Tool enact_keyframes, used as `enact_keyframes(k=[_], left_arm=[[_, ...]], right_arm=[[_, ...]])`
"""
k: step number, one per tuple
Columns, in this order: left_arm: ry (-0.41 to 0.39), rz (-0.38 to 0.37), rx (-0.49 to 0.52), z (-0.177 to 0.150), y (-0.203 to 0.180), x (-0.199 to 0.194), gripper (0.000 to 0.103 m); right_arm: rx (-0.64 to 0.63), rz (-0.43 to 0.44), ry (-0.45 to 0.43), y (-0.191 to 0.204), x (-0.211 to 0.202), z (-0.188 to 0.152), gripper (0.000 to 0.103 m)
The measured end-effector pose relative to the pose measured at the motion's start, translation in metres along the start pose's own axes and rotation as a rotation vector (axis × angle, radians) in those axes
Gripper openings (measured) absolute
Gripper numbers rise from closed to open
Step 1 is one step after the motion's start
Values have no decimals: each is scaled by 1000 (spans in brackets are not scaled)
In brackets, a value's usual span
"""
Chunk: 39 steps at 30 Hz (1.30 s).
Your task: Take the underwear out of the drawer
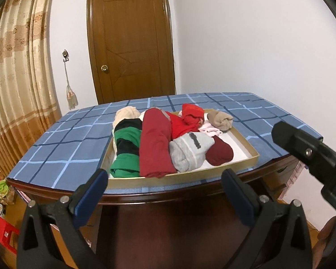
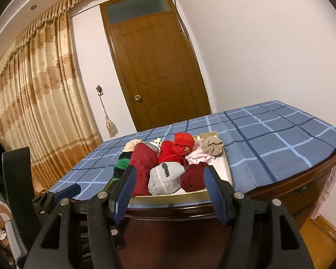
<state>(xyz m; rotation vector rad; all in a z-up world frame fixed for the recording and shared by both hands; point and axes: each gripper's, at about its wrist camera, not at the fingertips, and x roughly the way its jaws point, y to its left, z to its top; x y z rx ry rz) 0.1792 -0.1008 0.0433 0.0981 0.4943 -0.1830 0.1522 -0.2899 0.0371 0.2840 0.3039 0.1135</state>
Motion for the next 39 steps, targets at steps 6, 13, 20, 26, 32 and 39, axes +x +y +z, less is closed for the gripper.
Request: enact_keyframes(k=[6,13,20,26,32,39], left_arm=[[-14,-13,-25,-9,5,-16,102],[-33,-3,-48,-19,12,-30,102],[-50,11,-61,-31,20,-46,102],[-68,20,-65,-34,24,-59,102],[-88,22,-63,-35,25,-74,103],[-104,38,-58,-38,26,-89,103]], right_arm=[[24,7,-22,-1,-16,-7,72],[12,13,-41,6,-35,-15,73],[-37,11,-72,22,-54,-23,79],[-72,6,-100,35,-72,-25,80],[-99,9,-130,43,-88,-26,83],[-107,14,-153,47,-104,-28,84]])
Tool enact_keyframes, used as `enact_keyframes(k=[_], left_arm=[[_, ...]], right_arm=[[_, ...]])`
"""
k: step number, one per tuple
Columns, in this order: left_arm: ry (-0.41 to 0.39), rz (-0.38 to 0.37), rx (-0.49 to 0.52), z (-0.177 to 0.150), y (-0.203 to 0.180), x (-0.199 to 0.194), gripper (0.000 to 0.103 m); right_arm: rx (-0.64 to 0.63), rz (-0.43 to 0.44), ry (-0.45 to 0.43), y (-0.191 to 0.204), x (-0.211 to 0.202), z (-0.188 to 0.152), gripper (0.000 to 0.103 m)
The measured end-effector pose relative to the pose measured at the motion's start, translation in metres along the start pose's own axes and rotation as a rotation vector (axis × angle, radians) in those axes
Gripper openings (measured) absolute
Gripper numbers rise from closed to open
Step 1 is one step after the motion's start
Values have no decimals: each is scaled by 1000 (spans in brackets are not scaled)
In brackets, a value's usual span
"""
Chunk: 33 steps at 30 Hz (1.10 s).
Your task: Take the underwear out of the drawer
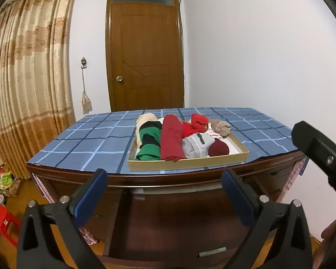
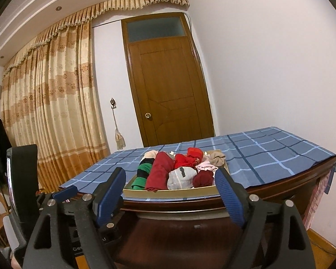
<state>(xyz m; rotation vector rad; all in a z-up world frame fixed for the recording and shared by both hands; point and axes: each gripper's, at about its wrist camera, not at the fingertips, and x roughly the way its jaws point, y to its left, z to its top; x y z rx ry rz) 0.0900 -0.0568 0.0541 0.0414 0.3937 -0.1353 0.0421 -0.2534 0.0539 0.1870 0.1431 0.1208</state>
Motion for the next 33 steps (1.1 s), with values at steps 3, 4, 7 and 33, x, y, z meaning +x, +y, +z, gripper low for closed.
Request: enact_keyframes(k=[3,4,7,33], left_arm=[[-7,12,-1,0,1,-5,103],[-10,17,1,0,1,-6,103],[-16,26,6,0,1,-9,103],[-44,62,-26,1,9,-23,103]], right_arm=[[1,-3,-7,0,-6,1,85],[5,-1,-7,-1,-7,0,85],[17,1,-16,-2,-13,1,86],[20,16,-32,-1,-19,1,88]])
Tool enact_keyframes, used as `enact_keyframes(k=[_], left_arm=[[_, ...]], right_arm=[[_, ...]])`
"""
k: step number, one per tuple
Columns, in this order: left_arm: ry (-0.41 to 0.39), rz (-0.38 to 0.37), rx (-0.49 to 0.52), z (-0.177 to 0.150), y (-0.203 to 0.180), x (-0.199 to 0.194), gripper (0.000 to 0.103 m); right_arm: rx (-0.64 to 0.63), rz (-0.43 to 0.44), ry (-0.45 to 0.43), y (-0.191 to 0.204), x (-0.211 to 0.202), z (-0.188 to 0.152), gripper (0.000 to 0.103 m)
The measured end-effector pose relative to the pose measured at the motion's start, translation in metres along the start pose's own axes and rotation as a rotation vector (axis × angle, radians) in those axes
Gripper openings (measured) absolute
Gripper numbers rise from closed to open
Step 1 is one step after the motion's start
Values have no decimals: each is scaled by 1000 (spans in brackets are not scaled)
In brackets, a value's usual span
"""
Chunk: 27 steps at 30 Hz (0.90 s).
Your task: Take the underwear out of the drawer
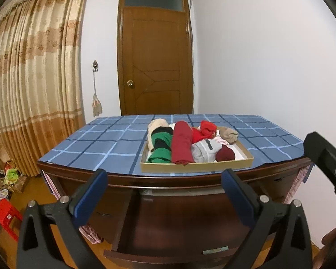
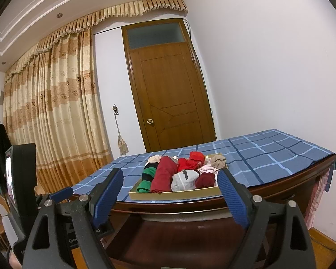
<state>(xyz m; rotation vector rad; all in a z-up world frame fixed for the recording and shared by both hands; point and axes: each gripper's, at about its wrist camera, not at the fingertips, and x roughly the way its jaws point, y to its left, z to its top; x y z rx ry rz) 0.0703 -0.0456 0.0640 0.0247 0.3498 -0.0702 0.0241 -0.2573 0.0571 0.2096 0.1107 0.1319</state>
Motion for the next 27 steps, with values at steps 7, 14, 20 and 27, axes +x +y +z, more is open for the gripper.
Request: enact_keyframes(k=[7,14,20,27], left_arm=[[-9,4,25,2,-2,-4,103],[-5,-1,11,3,-1,-4,103],[3,-25,2,2,0,-4,103],[14,-44,-4,0,1,-2,103]], right_arm=[[13,-3,4,0,0,-1,88],[20,-5,-2,-2,-3,-2,88],[18,-5,6,-1,-3,-3,88],[19,-4,9,-1,-2,-3,88]])
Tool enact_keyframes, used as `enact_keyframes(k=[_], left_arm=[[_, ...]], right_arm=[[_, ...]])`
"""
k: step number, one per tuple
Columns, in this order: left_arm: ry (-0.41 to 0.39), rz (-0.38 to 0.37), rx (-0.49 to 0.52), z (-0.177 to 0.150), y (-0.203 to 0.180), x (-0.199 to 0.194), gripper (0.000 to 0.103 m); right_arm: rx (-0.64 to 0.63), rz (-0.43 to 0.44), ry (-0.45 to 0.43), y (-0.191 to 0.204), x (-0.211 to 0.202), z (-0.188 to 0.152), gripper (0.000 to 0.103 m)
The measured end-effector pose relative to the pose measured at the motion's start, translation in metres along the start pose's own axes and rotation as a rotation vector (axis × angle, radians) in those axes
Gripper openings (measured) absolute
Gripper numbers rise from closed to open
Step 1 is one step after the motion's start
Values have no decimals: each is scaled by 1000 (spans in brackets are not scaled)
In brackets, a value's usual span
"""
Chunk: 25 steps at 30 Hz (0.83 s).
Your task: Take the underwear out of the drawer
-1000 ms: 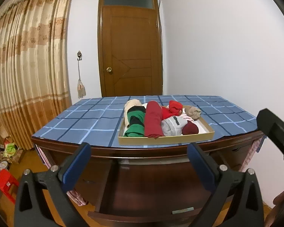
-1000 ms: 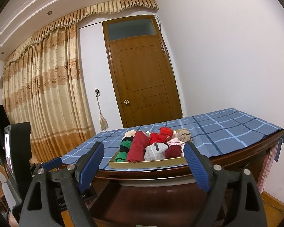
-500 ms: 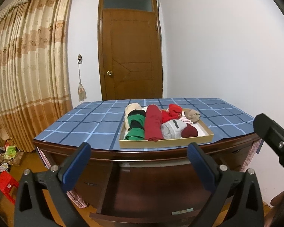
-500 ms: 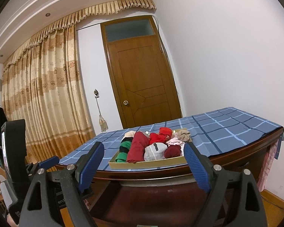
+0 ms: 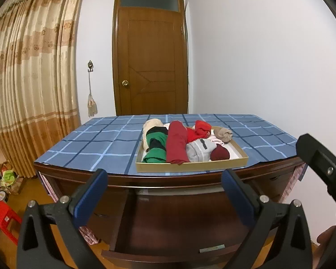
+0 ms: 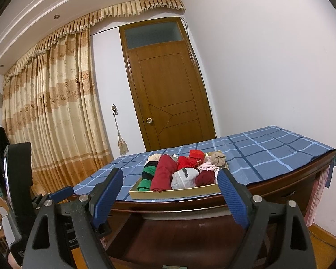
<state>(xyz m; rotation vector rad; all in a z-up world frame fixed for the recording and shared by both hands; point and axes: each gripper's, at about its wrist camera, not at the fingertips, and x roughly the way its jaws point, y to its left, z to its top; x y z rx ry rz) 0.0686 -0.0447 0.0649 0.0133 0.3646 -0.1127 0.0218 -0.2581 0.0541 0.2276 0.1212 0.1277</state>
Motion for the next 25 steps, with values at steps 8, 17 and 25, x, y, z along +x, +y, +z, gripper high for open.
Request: enact_keyframes(k=[8,17,25], left_arm=[[6,17,0,0,1,1,103],[-7,16,-9,3,4,-1,103],[-7,23,9,1,1,0,103]], right_arm=[[-2,0,6,1,1,0,88],[1,-1,5,2,1,0,88],[1,1,5,3,1,0,88]])
